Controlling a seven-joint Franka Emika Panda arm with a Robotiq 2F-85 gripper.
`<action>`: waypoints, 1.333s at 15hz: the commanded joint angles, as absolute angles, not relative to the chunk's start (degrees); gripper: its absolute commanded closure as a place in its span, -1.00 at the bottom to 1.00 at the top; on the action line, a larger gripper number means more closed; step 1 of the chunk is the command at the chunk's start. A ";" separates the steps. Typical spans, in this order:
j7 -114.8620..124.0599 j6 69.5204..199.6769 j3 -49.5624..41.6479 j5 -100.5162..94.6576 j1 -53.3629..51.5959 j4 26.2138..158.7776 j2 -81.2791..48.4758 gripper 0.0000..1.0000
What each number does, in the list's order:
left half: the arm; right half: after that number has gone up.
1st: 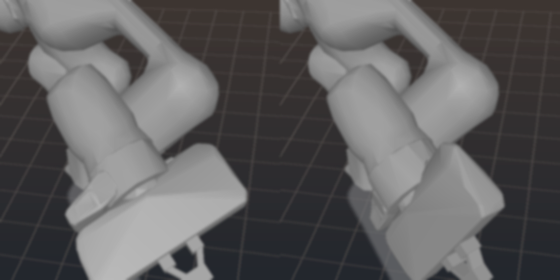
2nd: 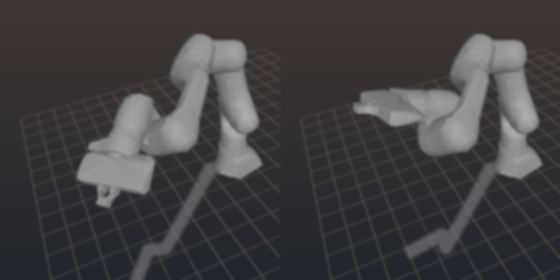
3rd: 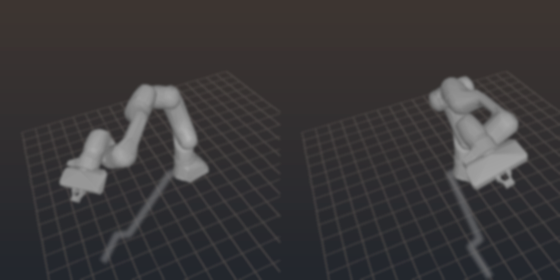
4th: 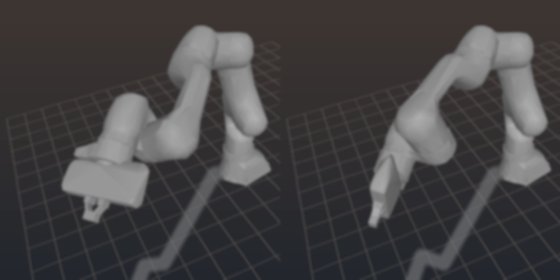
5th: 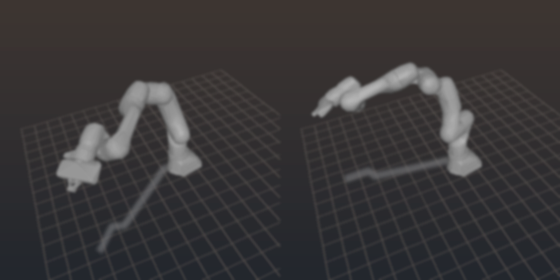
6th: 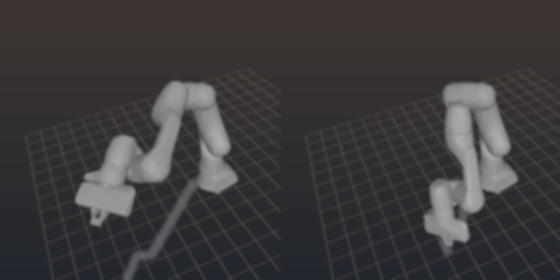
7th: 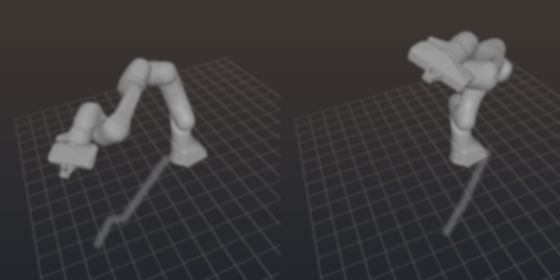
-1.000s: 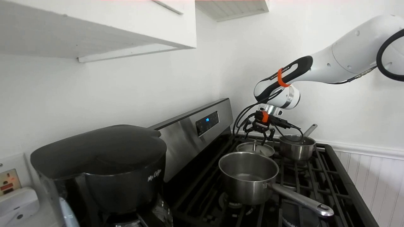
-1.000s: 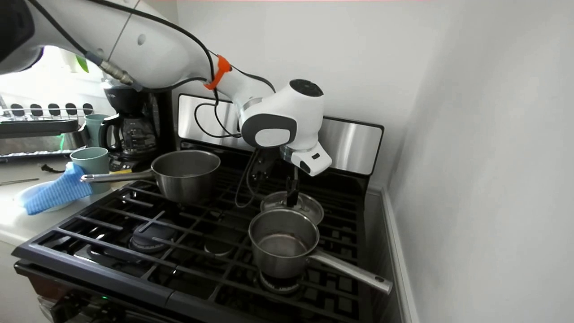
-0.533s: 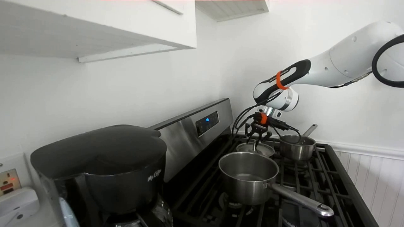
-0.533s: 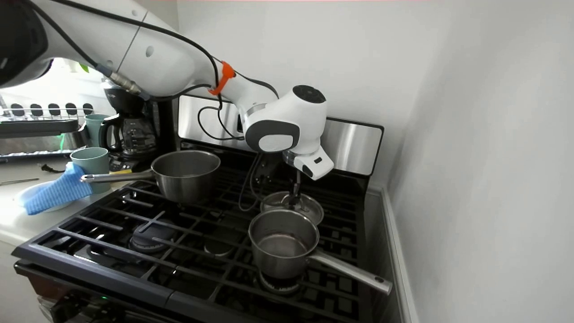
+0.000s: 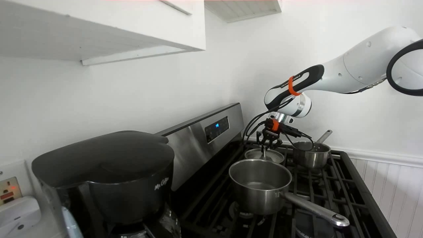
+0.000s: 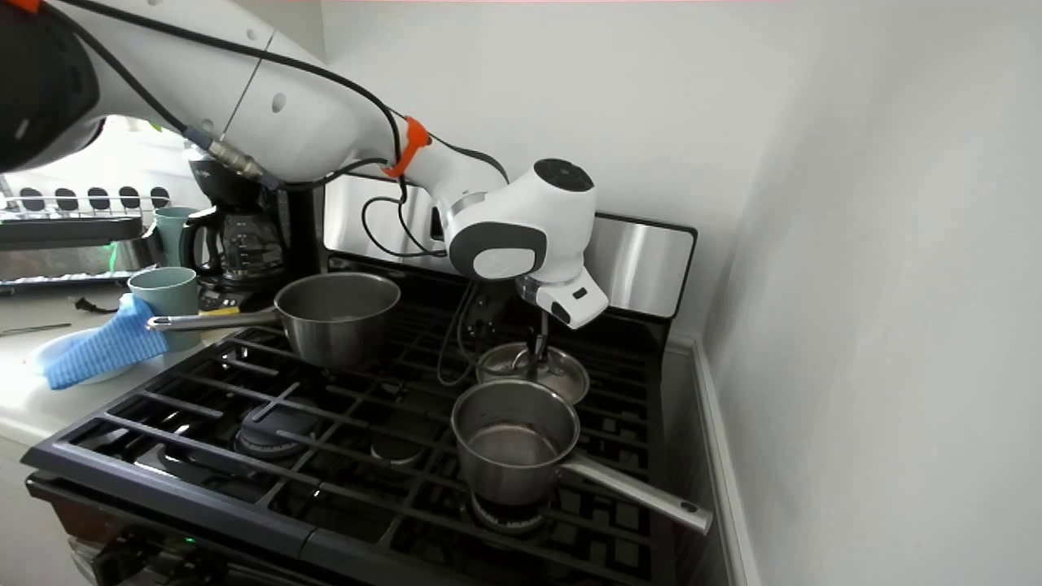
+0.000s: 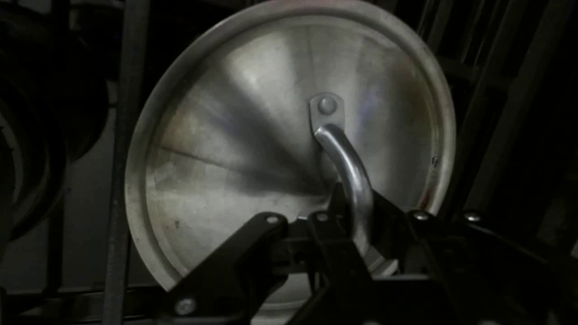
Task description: Remove the small pot from the other pot, put it on the bottom right stove plate and then put the lid on the pot on the right
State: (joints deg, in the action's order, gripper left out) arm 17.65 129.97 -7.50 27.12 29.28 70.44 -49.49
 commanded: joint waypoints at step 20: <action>17.79 124.52 -10.79 23.16 28.17 76.97 -34.40 0.95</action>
State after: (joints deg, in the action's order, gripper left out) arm 17.63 125.47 -9.20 25.19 28.89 71.75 -39.44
